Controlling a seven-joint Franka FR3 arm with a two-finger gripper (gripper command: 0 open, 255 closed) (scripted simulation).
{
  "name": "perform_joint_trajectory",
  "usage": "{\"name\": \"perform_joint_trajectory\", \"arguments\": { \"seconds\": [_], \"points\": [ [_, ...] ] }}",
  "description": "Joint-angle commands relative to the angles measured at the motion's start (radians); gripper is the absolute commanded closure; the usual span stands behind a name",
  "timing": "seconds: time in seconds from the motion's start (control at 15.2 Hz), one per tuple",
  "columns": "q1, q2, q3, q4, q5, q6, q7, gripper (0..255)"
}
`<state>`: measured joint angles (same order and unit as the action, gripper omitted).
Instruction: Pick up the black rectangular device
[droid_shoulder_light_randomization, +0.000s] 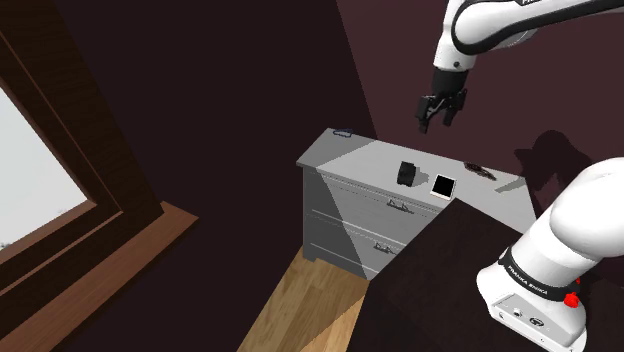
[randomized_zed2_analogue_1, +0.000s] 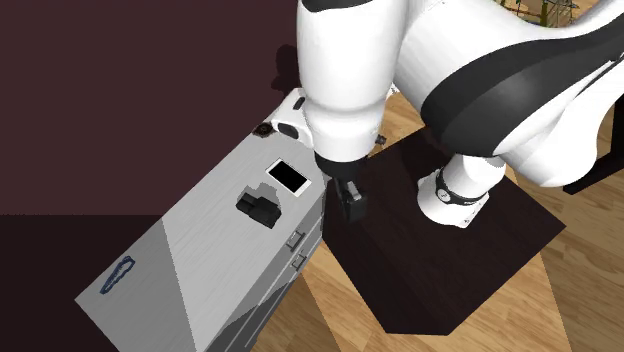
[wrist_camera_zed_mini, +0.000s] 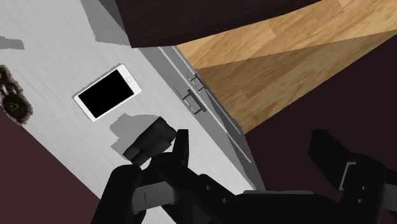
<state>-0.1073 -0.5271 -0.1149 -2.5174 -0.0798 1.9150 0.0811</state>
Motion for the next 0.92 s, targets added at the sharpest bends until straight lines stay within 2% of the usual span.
{"name": "perform_joint_trajectory", "arguments": {
  "seconds": [0.0,0.46,0.86],
  "points": [
    [-0.016,0.065,-0.014,0.001,-0.003,0.069,0.019,0],
    [-0.057,0.314,-0.06,0.037,0.009,0.289,0.083,0],
    [-0.088,0.54,-0.099,0.112,0.054,0.444,0.116,0]
  ]
}}
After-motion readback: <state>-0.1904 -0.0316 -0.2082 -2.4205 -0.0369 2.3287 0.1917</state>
